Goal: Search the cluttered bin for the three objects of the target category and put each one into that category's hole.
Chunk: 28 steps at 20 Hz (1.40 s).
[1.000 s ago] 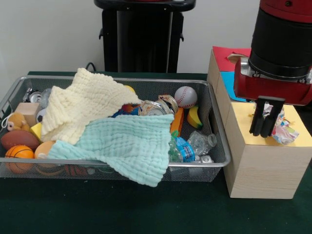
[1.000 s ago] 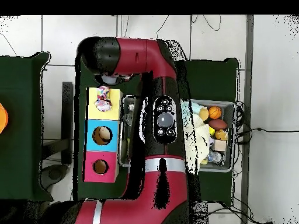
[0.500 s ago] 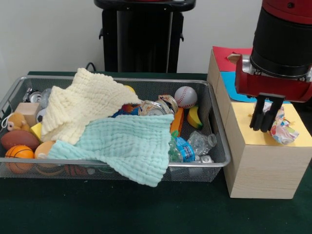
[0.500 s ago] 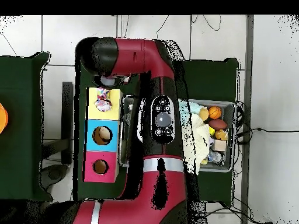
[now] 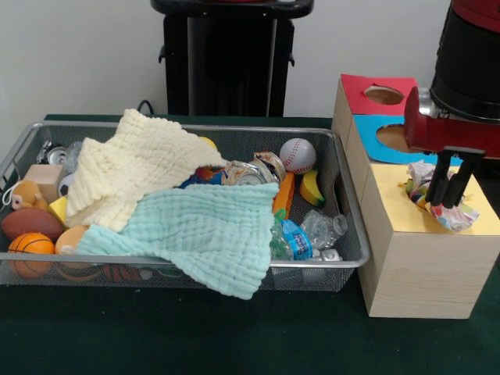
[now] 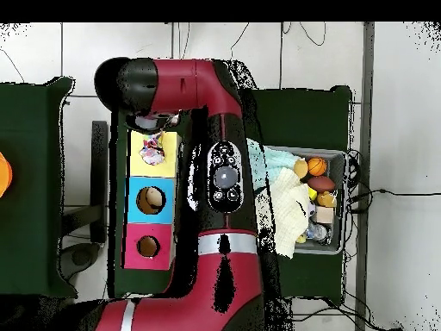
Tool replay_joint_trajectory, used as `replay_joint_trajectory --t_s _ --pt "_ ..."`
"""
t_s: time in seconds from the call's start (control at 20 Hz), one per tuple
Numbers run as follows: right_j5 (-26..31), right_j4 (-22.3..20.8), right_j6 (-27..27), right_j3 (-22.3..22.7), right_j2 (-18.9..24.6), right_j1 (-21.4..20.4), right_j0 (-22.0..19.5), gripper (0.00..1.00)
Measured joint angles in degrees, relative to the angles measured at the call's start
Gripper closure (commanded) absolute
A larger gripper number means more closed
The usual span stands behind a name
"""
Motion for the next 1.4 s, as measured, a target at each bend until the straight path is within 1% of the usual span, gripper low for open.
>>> replay_joint_trajectory --t_s 0.5,0.85,1.4 --pt "-0.55 0.0 0.0 0.0 0.06 0.42 0.0 1.0" --pt "-2.71 -0.01 0.0 0.0 0.09 1.8 -0.01 1.0" --pt "-3.08 -0.01 0.0 0.01 0.12 3.94 0.06 1.0"
